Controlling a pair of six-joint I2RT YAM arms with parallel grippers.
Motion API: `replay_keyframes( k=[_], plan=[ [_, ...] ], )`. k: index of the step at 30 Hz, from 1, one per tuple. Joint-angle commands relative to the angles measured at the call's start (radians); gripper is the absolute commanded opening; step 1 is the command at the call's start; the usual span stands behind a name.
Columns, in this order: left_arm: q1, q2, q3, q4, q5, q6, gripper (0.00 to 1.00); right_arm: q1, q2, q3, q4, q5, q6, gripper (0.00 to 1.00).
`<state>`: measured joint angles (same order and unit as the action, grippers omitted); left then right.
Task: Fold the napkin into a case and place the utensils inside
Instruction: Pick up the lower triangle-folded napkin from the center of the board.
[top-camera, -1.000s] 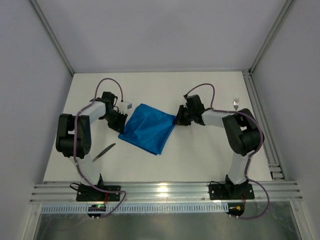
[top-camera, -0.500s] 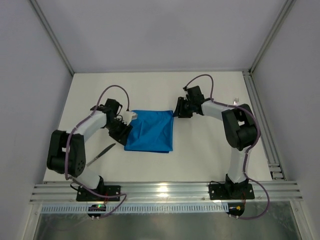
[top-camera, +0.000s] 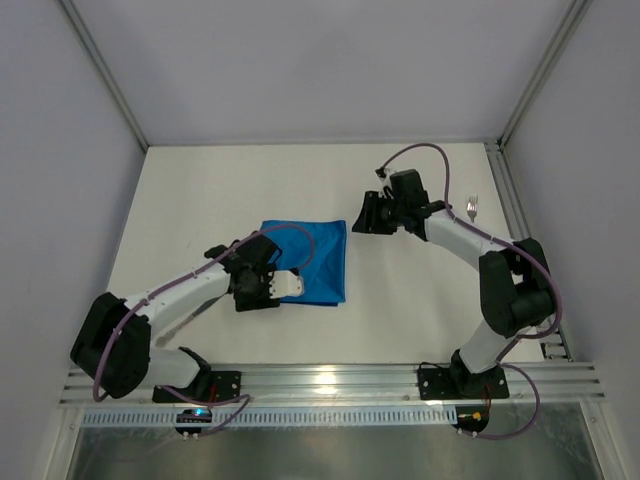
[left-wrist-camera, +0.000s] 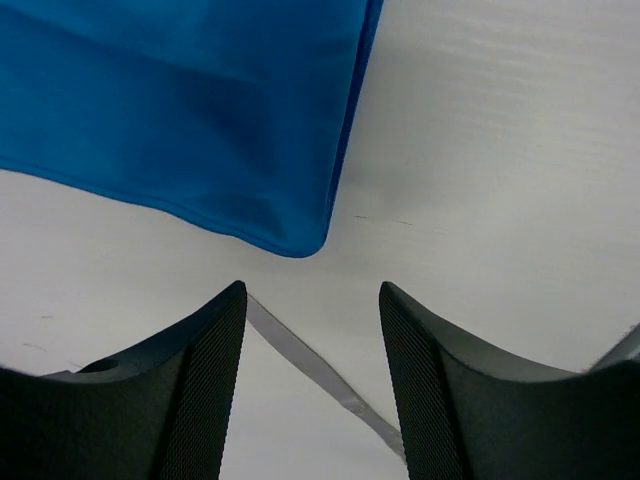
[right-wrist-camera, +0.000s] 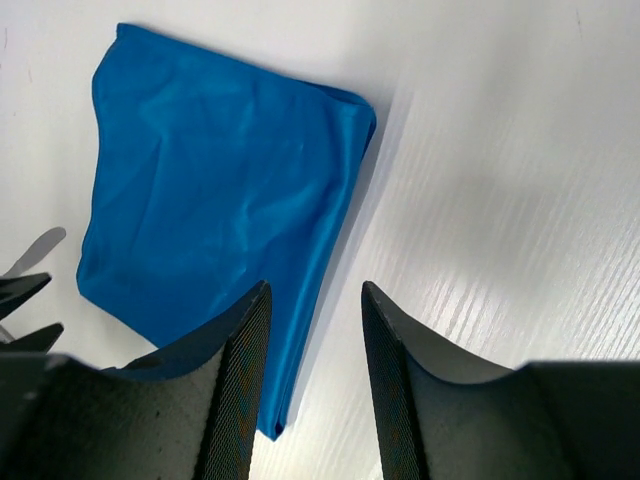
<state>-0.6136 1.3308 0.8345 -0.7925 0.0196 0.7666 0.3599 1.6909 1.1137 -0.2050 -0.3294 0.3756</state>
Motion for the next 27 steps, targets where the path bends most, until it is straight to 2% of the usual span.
replay_keyframes(
  k=[1, 10, 19, 22, 23, 24, 26, 27],
  plan=[
    [-0.002, 0.016, -0.025, 0.130, -0.047, 0.207, 0.58, -0.001, -0.071, -0.048, 0.027, -0.034, 0.006, 0.46],
    [-0.018, 0.109, -0.093, 0.190, 0.008, 0.260, 0.62, 0.013, -0.102, -0.075, 0.024, -0.114, -0.001, 0.46],
    [-0.041, 0.228, -0.095, 0.214, -0.087, 0.200, 0.51, 0.014, -0.100, -0.077, 0.029, -0.129, -0.004, 0.45],
    [-0.043, 0.238, -0.106, 0.213, -0.089, 0.197, 0.38, 0.014, -0.102, -0.074, 0.033, -0.137, -0.012, 0.46],
    [-0.043, 0.243, -0.106, 0.216, -0.089, 0.185, 0.31, 0.013, -0.106, -0.072, 0.035, -0.148, -0.015, 0.46],
    [-0.043, 0.242, -0.107, 0.219, -0.089, 0.177, 0.20, 0.014, -0.108, -0.072, 0.035, -0.152, -0.023, 0.46],
    [-0.044, 0.239, -0.107, 0.234, -0.090, 0.159, 0.11, 0.014, -0.117, -0.071, 0.041, -0.172, -0.033, 0.46],
    [-0.044, 0.237, -0.109, 0.236, -0.095, 0.152, 0.02, 0.016, -0.123, -0.072, 0.044, -0.183, -0.052, 0.45]
  ],
)
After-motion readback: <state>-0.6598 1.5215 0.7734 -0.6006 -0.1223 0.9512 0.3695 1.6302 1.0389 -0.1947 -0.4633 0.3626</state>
